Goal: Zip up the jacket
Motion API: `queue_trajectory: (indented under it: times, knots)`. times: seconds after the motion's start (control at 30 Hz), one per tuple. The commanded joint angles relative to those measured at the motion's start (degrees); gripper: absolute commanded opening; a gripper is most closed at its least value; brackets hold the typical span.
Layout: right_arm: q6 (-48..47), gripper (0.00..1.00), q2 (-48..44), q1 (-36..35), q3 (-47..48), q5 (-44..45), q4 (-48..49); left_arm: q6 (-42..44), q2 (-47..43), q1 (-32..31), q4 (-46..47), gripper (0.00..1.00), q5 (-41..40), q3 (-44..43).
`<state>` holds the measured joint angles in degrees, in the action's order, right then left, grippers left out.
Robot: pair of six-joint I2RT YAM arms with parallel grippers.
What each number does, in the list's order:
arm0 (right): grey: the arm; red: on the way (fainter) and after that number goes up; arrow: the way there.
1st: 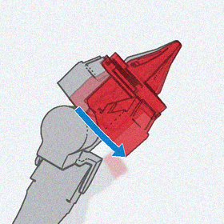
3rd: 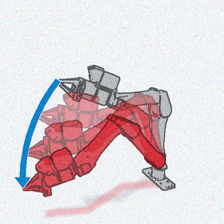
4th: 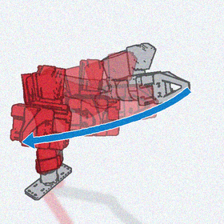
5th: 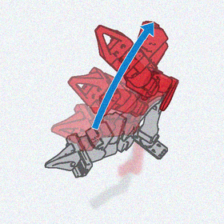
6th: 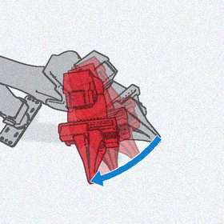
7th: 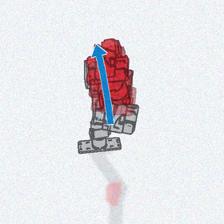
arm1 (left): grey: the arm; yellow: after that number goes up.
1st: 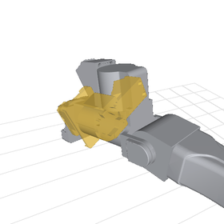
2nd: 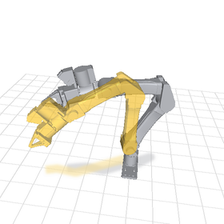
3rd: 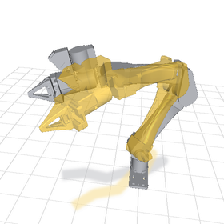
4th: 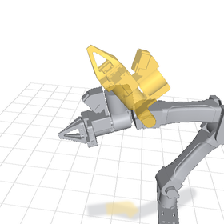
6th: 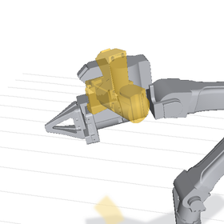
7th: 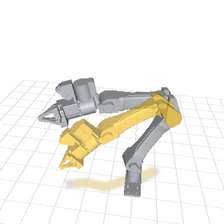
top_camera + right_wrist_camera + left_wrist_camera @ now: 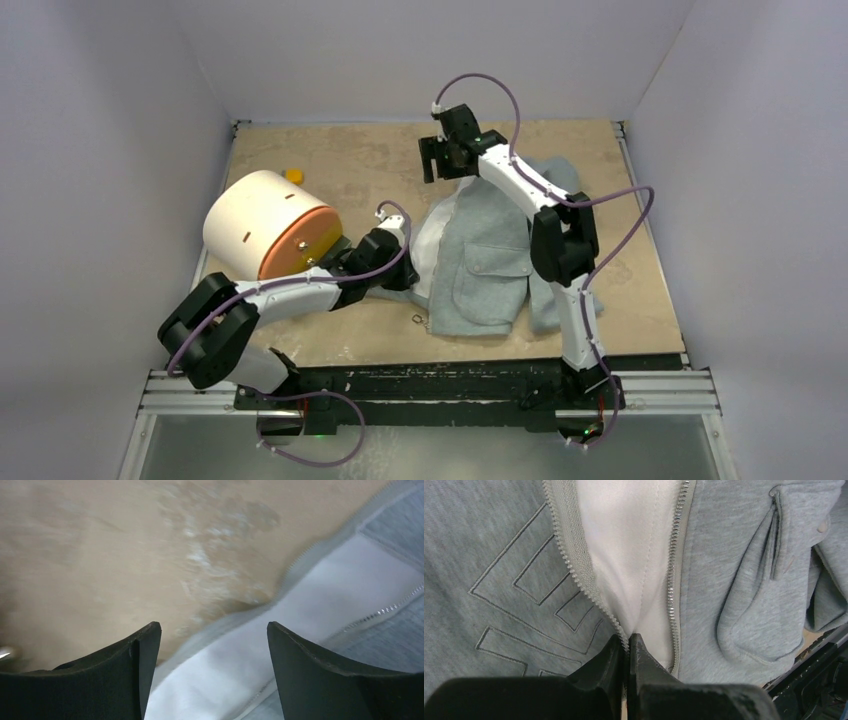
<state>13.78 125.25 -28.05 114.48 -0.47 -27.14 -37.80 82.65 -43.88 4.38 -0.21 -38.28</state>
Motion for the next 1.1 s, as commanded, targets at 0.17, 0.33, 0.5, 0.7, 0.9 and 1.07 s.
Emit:
queue_trajectory:
  times: [0.17,0.33,0.5,0.7,0.9,1.07]
  knots:
    - [-3.9,0.90,6.6,3.1,4.5,13.2,-14.2,0.2,-2.6,0.0,2.4,0.00,1.8,0.7]
    - [-3.4,0.92,8.8,4.9,1.3,7.9,-13.8,-0.1,-1.4,-0.1,3.5,0.00,2.7,1.0]
    - [-2.9,0.70,9.6,5.7,-1.8,4.3,-10.5,-0.3,-1.0,-0.5,3.8,0.00,3.1,0.9]
    - [-2.3,0.17,2.1,6.4,-9.3,0.6,0.3,-0.6,-2.1,-0.7,2.1,0.00,2.1,0.9]
    - [-1.4,0.00,-14.1,7.8,-21.4,-14.3,18.6,0.4,-7.3,-0.7,-5.3,0.00,-2.7,-1.6]
    - [9.3,0.00,-24.2,11.4,-33.9,-29.3,37.4,4.2,-14.3,-1.5,-14.5,0.00,-8.4,-6.2]
